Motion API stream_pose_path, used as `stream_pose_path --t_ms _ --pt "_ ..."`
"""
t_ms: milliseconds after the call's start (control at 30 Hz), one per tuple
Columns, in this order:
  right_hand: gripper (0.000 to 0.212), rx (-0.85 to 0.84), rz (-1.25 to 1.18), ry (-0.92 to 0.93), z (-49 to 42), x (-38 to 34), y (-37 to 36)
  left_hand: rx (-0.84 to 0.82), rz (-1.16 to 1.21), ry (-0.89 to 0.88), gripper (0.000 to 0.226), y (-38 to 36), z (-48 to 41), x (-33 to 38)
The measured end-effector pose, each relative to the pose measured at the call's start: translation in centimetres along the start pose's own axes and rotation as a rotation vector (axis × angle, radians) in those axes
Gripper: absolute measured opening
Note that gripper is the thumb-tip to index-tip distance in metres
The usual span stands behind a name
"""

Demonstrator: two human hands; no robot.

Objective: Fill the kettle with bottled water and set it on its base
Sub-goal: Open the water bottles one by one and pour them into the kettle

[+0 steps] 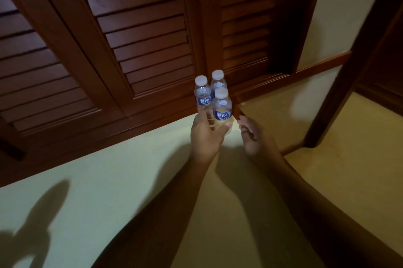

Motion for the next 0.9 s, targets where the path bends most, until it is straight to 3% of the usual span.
stream_pose_path --t_ms 533,667,767,900 --pt "0.037 -0.191 0.024 -0.100 0.4 0.2 -0.7 0.026 -0.064 0.052 0.033 -0.2 0.5 -1.4" --pt "0.039 -0.157 0.097 -0.091 3.6 -2.1 -1.4 -0.028 -0.012 0.023 0.048 3.0 4.8 -2.6" --pt "0.041 -0.255 0.133 -0.022 6.7 -5.5 -4.0 -0.047 -0.037 -0.019 0.037 7.1 8.6 -2.9" --pt "0.046 -0.435 0.085 0.102 11.3 -11.0 -9.6 0.010 -0.214 -0.010 0.039 14.5 14.0 -5.3"
Point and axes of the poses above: each hand's wrist, its own z-axis away from the middle knuckle, its own y-axis out of the back of the hand, x = y × z, the point moved 9 cm from there along -z, towards the middle knuckle, and after that the axes turned 2 degrees about -z, right-handed, at the moved point
